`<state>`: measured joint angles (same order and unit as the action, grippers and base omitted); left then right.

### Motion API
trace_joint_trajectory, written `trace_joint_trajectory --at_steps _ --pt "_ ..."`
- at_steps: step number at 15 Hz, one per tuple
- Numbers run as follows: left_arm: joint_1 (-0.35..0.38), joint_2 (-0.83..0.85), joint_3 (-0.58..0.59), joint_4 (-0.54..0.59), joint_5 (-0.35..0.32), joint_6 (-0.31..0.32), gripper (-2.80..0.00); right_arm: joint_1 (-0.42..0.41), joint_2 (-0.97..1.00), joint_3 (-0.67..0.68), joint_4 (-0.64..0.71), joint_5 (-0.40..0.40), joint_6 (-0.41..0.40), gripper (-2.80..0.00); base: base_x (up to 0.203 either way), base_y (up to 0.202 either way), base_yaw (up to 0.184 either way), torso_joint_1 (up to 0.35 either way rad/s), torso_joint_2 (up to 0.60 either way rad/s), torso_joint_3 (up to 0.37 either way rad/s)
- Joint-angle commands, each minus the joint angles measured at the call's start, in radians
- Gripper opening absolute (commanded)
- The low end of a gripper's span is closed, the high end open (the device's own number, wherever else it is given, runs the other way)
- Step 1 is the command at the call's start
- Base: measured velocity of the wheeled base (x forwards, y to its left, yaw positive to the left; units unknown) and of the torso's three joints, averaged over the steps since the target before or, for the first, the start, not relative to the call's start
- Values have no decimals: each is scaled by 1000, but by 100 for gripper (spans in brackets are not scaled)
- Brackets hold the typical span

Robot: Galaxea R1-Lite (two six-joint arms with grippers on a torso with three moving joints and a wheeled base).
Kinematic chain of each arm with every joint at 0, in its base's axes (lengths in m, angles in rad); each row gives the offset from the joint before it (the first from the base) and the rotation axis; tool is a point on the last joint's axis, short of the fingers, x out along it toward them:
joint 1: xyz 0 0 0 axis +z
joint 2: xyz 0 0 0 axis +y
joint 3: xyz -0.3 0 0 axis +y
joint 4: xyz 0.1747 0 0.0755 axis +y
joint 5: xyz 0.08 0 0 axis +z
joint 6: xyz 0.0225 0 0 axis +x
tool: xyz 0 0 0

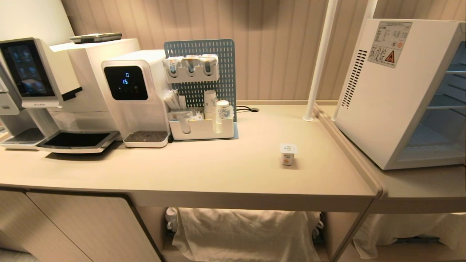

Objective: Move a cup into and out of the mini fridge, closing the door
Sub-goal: Close the freezer door

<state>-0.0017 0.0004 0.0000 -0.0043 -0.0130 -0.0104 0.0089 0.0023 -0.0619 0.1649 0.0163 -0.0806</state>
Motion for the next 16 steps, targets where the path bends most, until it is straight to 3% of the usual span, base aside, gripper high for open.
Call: trace_joint_trajectory --at_steps 1,16 --pt "0 -2 0 0 -1 0 -280 0 -1 -1 1 1 -1 -280 0 0 0 0 0 0" --pt "0 -2 -2 0 1 7 -280 0 -1 -1 1 1 1 -280 0 -15 0 0 0 0"
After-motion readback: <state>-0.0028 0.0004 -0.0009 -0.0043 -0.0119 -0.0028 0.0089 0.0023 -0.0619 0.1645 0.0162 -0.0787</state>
